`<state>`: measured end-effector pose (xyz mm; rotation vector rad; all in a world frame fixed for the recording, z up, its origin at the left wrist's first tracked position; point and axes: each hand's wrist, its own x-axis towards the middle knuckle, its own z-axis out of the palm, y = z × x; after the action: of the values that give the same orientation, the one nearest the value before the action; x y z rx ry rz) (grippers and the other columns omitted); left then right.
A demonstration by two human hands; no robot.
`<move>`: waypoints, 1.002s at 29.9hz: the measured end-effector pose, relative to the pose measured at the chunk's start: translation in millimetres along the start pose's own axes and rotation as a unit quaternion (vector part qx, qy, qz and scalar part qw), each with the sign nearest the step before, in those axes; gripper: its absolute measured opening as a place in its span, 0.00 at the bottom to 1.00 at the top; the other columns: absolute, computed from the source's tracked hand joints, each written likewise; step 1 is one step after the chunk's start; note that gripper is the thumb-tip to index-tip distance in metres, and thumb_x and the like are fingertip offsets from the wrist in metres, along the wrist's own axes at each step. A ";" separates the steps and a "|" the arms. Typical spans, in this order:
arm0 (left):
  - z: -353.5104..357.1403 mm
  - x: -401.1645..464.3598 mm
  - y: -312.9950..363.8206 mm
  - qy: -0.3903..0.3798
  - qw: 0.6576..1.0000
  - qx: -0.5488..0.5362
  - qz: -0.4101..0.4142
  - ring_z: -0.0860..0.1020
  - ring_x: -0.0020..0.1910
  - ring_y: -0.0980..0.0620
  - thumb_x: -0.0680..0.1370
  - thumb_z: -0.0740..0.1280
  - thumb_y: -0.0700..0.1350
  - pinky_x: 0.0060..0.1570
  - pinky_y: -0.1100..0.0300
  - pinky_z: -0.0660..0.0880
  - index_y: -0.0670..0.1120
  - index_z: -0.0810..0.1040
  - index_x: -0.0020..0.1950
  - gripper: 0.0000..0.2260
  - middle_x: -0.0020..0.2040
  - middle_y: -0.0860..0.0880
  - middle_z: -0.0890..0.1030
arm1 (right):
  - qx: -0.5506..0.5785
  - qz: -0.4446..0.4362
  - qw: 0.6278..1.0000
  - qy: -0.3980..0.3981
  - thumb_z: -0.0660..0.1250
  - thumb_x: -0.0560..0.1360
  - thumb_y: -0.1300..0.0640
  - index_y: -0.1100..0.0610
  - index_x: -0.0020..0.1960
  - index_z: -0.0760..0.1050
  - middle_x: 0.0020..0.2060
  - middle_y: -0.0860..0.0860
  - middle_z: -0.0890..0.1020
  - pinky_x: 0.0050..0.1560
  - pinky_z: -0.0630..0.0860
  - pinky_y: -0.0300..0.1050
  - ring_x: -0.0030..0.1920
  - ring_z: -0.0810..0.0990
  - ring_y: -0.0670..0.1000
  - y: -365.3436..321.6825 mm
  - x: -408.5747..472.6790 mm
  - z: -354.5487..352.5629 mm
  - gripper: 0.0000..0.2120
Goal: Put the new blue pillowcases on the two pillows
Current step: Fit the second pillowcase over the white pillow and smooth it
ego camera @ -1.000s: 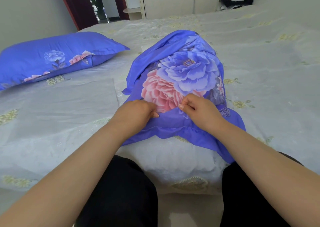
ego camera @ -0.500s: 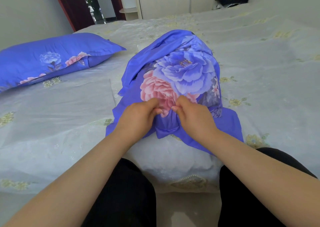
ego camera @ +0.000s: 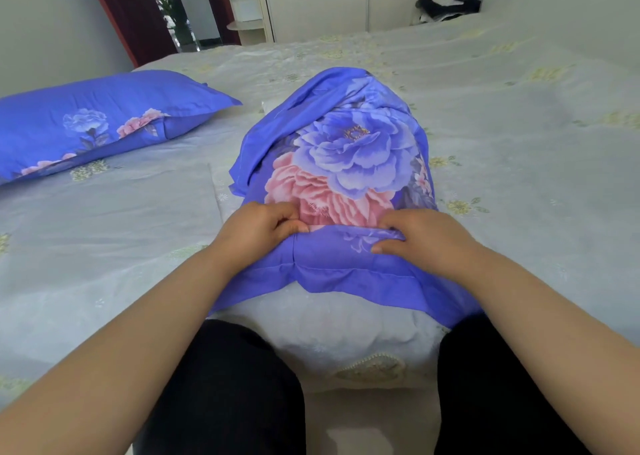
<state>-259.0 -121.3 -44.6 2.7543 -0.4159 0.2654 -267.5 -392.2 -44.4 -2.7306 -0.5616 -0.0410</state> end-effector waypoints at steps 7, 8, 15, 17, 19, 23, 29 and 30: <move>9.0 2.9 39.1 0.137 0.987 -0.009 -0.080 0.70 0.39 0.44 0.81 0.59 0.51 0.36 0.55 0.61 0.46 0.68 0.39 0.13 0.38 0.46 0.74 | -0.028 0.144 0.975 0.164 0.61 0.78 0.49 0.58 0.47 0.75 0.42 0.57 0.76 0.39 0.66 0.47 0.45 0.75 0.60 21.4 -25.0 2.8 0.12; 12.5 4.0 43.9 0.131 0.986 -0.026 -0.104 0.71 0.39 0.43 0.81 0.58 0.51 0.36 0.55 0.61 0.47 0.68 0.39 0.13 0.38 0.46 0.75 | 0.055 0.136 0.970 0.193 0.61 0.79 0.52 0.58 0.45 0.74 0.38 0.55 0.76 0.38 0.66 0.46 0.41 0.75 0.58 19.0 -23.3 2.4 0.11; 7.8 15.3 10.7 0.086 0.990 -0.067 -0.092 0.76 0.48 0.39 0.82 0.54 0.51 0.40 0.56 0.62 0.42 0.74 0.44 0.16 0.47 0.39 0.80 | 0.414 0.060 0.907 -0.051 0.60 0.80 0.52 0.57 0.39 0.74 0.35 0.49 0.76 0.43 0.72 0.39 0.36 0.73 0.43 8.9 -5.0 -11.8 0.14; -5.8 14.6 6.0 0.037 0.995 -0.078 -0.052 0.76 0.45 0.44 0.81 0.56 0.54 0.41 0.56 0.65 0.43 0.74 0.41 0.18 0.41 0.45 0.79 | 0.342 0.100 0.927 -0.118 0.61 0.75 0.39 0.58 0.41 0.77 0.37 0.46 0.80 0.47 0.74 0.43 0.38 0.76 0.43 14.1 -0.7 -17.8 0.22; -10.7 16.2 5.0 -0.010 0.996 -0.080 -0.047 0.75 0.40 0.47 0.79 0.58 0.60 0.42 0.53 0.69 0.41 0.74 0.39 0.23 0.37 0.46 0.77 | 0.223 0.091 0.968 -0.076 0.63 0.68 0.33 0.56 0.36 0.72 0.29 0.43 0.73 0.38 0.68 0.38 0.30 0.70 0.39 11.3 2.6 -15.5 0.24; -12.3 21.1 -1.7 -0.081 0.989 -0.086 -0.091 0.70 0.33 0.49 0.71 0.53 0.69 0.38 0.55 0.68 0.38 0.70 0.34 0.32 0.33 0.44 0.72 | 0.026 -0.028 0.980 0.197 0.64 0.72 0.37 0.48 0.35 0.71 0.34 0.44 0.74 0.34 0.65 0.40 0.36 0.74 0.47 -14.9 -3.5 3.8 0.16; -23.0 35.0 8.5 -0.185 0.975 -0.065 -0.103 0.72 0.34 0.52 0.77 0.52 0.65 0.37 0.59 0.66 0.44 0.71 0.32 0.28 0.33 0.50 0.74 | -0.008 -0.016 0.981 0.191 0.53 0.80 0.45 0.59 0.46 0.72 0.42 0.58 0.80 0.35 0.66 0.46 0.43 0.78 0.61 -17.5 17.1 7.5 0.19; -28.8 39.3 10.4 -0.187 0.977 -0.044 -0.097 0.73 0.36 0.52 0.77 0.53 0.64 0.38 0.59 0.65 0.45 0.72 0.32 0.26 0.33 0.51 0.74 | 0.033 0.017 0.987 0.156 0.54 0.81 0.47 0.58 0.45 0.70 0.42 0.60 0.80 0.37 0.63 0.47 0.44 0.77 0.61 -15.5 20.7 9.5 0.16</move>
<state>-229.2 -130.2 -5.7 2.7279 -0.2396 -0.3177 -254.8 -367.7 -46.1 -2.5954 -0.4183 -0.4266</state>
